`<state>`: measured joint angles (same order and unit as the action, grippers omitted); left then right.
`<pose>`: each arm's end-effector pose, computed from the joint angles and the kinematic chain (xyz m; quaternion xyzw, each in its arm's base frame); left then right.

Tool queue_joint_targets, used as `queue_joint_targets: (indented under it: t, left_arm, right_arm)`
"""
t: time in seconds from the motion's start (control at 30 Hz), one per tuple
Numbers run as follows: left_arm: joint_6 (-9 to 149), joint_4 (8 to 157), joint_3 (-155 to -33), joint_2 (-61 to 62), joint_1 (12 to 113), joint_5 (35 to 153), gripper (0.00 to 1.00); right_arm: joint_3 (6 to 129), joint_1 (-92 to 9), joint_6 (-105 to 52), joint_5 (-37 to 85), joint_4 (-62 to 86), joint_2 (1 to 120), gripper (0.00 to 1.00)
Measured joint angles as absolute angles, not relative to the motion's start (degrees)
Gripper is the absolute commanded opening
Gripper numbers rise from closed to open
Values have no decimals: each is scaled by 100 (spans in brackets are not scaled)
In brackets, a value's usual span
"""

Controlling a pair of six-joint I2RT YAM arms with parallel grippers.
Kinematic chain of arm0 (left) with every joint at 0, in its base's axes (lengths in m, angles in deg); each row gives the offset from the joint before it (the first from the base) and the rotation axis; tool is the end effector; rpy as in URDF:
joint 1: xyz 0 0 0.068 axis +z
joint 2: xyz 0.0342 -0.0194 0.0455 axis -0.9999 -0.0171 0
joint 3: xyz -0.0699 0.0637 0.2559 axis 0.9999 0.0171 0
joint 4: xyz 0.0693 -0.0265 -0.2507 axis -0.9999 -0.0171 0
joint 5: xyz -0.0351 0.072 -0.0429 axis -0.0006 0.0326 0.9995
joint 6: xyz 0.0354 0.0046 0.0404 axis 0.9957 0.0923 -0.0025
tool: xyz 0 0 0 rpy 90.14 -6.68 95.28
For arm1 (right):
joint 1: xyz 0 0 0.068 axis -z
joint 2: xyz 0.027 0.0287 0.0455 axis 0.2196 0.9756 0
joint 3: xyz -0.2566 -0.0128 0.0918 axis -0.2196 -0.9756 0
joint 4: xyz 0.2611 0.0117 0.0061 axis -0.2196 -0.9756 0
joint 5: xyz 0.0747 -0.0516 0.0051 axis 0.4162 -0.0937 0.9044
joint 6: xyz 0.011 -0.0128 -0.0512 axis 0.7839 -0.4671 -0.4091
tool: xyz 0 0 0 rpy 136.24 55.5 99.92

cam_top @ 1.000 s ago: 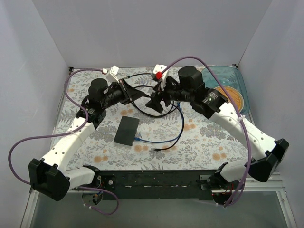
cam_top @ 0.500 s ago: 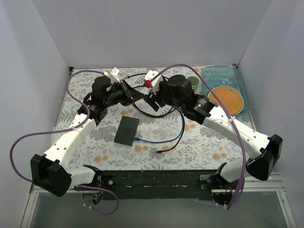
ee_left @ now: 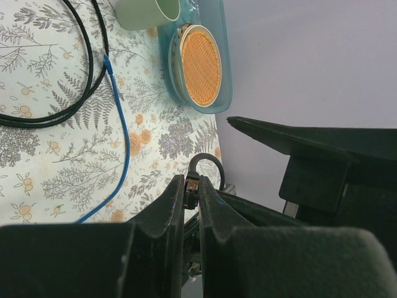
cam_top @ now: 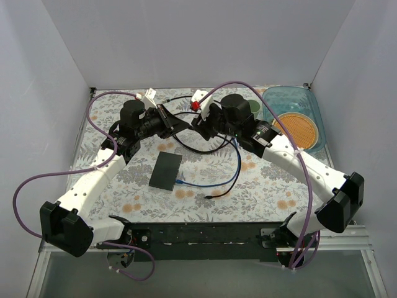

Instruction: Insert the plug into the switch port

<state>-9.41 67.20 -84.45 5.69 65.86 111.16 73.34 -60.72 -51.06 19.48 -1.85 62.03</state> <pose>0.2513 -0.1241 0.3524 -0.3432 0.7365 -0.5635 0.1493 0.2236 0.2514 0.4008 -0.4478 0.6598 0.1764 0.5771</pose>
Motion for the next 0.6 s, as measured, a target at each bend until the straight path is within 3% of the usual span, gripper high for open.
queue_joint_targets:
  t: [0.6]
  left_arm:
    - [-836,6696,-8445,564,6597,11124,0]
  right_arm:
    - [7255,-5956,-5080,2468,-156,6328,52]
